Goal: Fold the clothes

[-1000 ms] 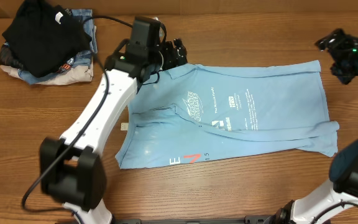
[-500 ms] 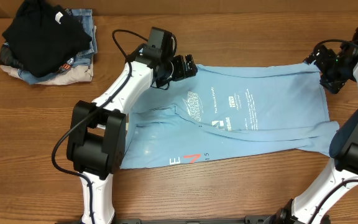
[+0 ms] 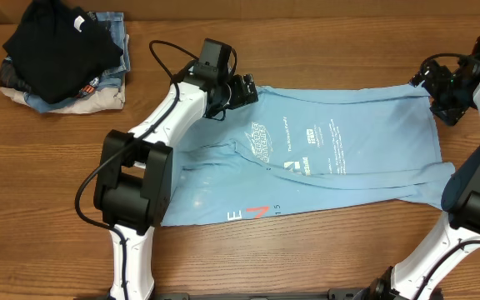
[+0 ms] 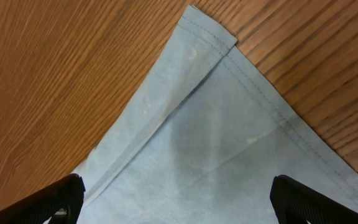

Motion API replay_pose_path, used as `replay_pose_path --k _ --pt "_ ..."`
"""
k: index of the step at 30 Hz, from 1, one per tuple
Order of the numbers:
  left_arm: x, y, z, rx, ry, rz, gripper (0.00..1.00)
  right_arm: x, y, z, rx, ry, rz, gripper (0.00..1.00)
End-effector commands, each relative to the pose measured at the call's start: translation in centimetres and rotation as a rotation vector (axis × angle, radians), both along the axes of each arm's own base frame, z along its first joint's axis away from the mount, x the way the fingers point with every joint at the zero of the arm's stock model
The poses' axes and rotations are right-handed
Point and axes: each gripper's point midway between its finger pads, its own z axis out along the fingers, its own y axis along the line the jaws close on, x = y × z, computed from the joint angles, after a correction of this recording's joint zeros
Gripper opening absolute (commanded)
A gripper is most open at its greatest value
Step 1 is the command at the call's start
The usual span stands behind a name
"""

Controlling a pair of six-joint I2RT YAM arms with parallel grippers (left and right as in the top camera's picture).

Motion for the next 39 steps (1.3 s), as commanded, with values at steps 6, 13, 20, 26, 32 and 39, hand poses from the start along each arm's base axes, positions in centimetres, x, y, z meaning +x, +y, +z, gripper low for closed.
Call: replay_pose_path --k 6,13,20,26,32,39 --pt "2.0 0.6 0.4 -0.005 -0.053 0.046 0.93 0.2 -0.5 1.1 -0.024 -0.020 0.002 1.00" --pt "2.1 0.9 -0.7 0.003 -0.040 0.054 0.92 0.1 -0.4 1.1 -0.023 -0.017 0.002 1.00" --pt "2.6 1.1 -3.0 0.023 -0.033 0.056 0.94 -0.1 -0.4 1.0 -0.022 -0.011 0.006 1.00" --pt "3.5 0.9 -2.7 0.011 -0.074 0.059 0.93 -0.2 -0.4 0.9 -0.027 -0.001 0.007 1.00" --pt "3.9 0.8 -2.4 0.004 -0.094 0.060 0.93 -0.4 -0.9 0.8 -0.051 0.008 -0.003 1.00" --pt "4.4 0.6 -2.1 -0.005 -0.118 0.061 0.77 -0.2 -1.9 0.9 -0.102 0.008 -0.023 1.00"
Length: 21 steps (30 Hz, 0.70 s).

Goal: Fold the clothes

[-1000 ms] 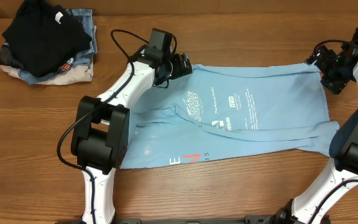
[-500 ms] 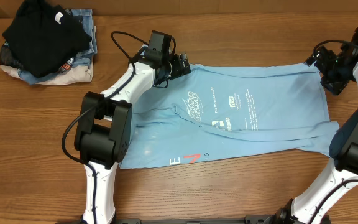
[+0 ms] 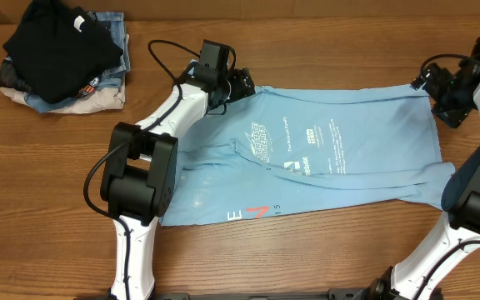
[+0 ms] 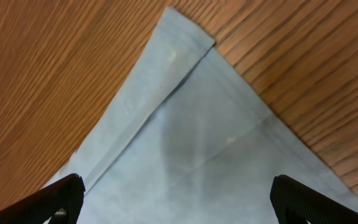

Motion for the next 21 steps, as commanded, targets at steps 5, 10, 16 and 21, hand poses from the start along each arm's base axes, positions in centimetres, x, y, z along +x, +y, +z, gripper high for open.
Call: replay_pose_path --k 5,10,16,21 --pt "0.6 0.5 -0.6 0.013 -0.003 0.012 0.55 1.0 -1.2 1.5 -0.051 -0.052 -0.030 1.00" --pt "0.4 0.5 -0.7 0.015 0.005 0.012 0.33 1.6 -1.6 1.7 -0.061 -0.080 -0.040 1.00" --pt "0.1 0.6 -1.0 0.021 0.023 0.012 0.13 2.3 -1.7 0.7 -0.054 -0.088 -0.044 0.95" --pt "0.0 0.5 -1.0 0.021 0.024 0.009 0.13 3.0 -1.6 -1.9 -0.025 -0.078 -0.035 0.93"
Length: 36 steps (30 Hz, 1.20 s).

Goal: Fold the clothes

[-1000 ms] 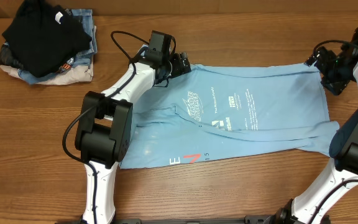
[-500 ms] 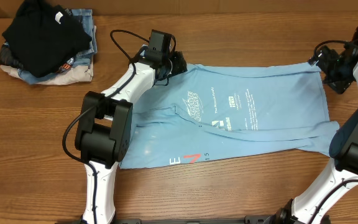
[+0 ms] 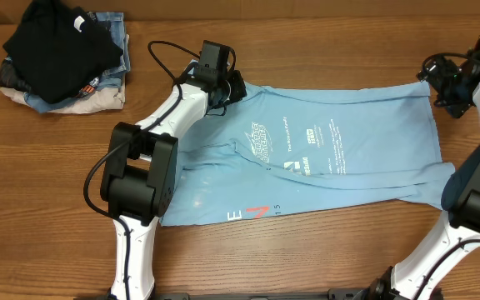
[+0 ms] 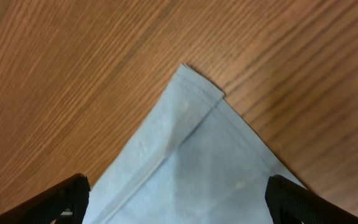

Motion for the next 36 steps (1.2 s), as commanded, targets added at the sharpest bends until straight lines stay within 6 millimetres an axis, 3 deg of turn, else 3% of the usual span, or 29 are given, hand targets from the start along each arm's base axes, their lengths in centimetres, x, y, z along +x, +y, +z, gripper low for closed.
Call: replay_pose_path --k 1,7,16,25,36 --pt "0.3 0.3 -0.7 0.011 0.007 0.009 0.13 0.4 -0.1 -2.6 0.036 0.027 -0.013 0.93" --pt "0.2 0.4 -0.8 0.014 0.015 0.009 0.13 1.3 1.0 -4.2 0.132 0.007 -0.032 0.87" --pt "0.0 0.4 -0.9 0.016 0.022 0.009 0.13 2.4 0.7 -4.4 0.130 -0.032 -0.042 0.81" --pt "0.0 0.4 -0.9 0.016 0.022 0.009 0.13 2.5 1.1 -7.2 0.182 -0.002 -0.066 0.78" --pt "0.0 0.4 -0.9 0.016 0.022 0.009 0.13 3.5 0.7 -7.0 0.165 -0.047 -0.063 0.74"
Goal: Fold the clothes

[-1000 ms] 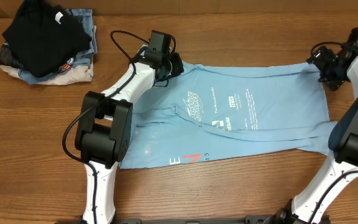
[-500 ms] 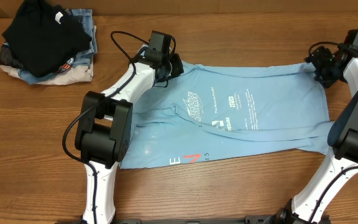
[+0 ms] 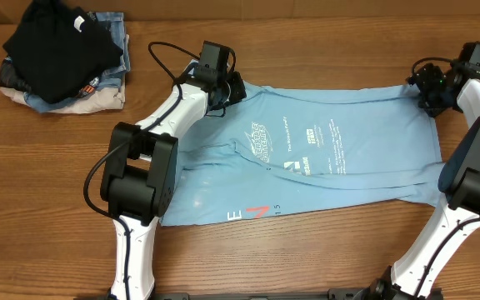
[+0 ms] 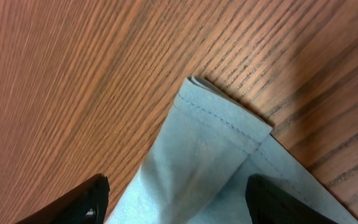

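A light blue shirt (image 3: 340, 142) with white print lies flat across the table, folded lengthwise. My left gripper (image 3: 230, 87) sits at the shirt's far left corner and looks pinched on the cloth edge. My right gripper (image 3: 428, 89) is at the far right corner. In the right wrist view that hemmed corner (image 4: 225, 121) points away from me, and the cloth rises in a ridge between my fingertips (image 4: 82, 202). The right gripper (image 4: 173, 202) straddles the cloth with its jaws still apart.
A pile of dark and denim clothes (image 3: 61, 54) sits at the far left of the wooden table (image 3: 323, 250). Cables run along both arms near the shirt's far edge.
My right gripper has moved left and down onto the shirt's far right corner. Its fingers stand closer together and the cloth bunches between them. The left arm has not moved.
Both grippers hovered open near the shirt's two far corners. The left one then drew in on the left corner and looked shut there. The right one backed off past its corner, and now straddles it, narrowing.
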Motion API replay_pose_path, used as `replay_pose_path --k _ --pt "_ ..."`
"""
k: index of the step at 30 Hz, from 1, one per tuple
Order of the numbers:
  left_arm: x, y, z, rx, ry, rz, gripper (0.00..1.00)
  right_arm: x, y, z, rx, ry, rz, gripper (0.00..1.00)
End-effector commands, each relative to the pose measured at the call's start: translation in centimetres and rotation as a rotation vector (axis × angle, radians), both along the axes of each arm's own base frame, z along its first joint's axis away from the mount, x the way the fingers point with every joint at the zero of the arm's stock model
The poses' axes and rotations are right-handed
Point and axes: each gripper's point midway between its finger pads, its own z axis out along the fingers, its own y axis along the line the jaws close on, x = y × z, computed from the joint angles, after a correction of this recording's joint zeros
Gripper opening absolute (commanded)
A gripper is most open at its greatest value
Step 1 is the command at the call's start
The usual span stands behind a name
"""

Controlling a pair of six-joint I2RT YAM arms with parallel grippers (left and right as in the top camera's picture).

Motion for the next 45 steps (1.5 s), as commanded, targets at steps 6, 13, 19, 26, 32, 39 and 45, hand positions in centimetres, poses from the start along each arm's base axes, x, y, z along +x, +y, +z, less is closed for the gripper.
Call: replay_pose_path --k 6,13,19,26,32,39,45 --pt "0.4 0.3 -0.6 0.010 0.003 0.009 0.13 0.8 -0.4 -0.6 -0.002 -0.022 -0.003 0.71" --pt "0.4 0.3 -0.6 0.010 0.003 0.009 0.13 1.1 -0.5 -0.5 -0.010 -0.036 -0.004 0.62" --pt "0.4 0.3 -0.6 0.010 0.003 0.009 0.13 1.0 -0.9 -0.5 -0.030 -0.030 -0.015 0.35" --pt "0.3 0.4 -0.4 0.012 0.002 0.006 0.04 0.9 -1.1 -0.5 -0.018 -0.024 -0.038 0.04" --pt "-0.1 0.5 1.9 0.043 -0.033 -0.053 0.04 0.4 -2.2 0.2 -0.006 -0.005 -0.067 0.04" --pt "-0.8 1.6 5.0 0.086 -0.055 -0.040 0.04 -0.3 -3.0 1.8 0.008 0.029 -0.085 0.04" --pt "-1.9 2.8 7.6 0.133 -0.062 -0.031 0.04 -0.7 -3.1 2.8 0.019 0.054 -0.090 0.04"
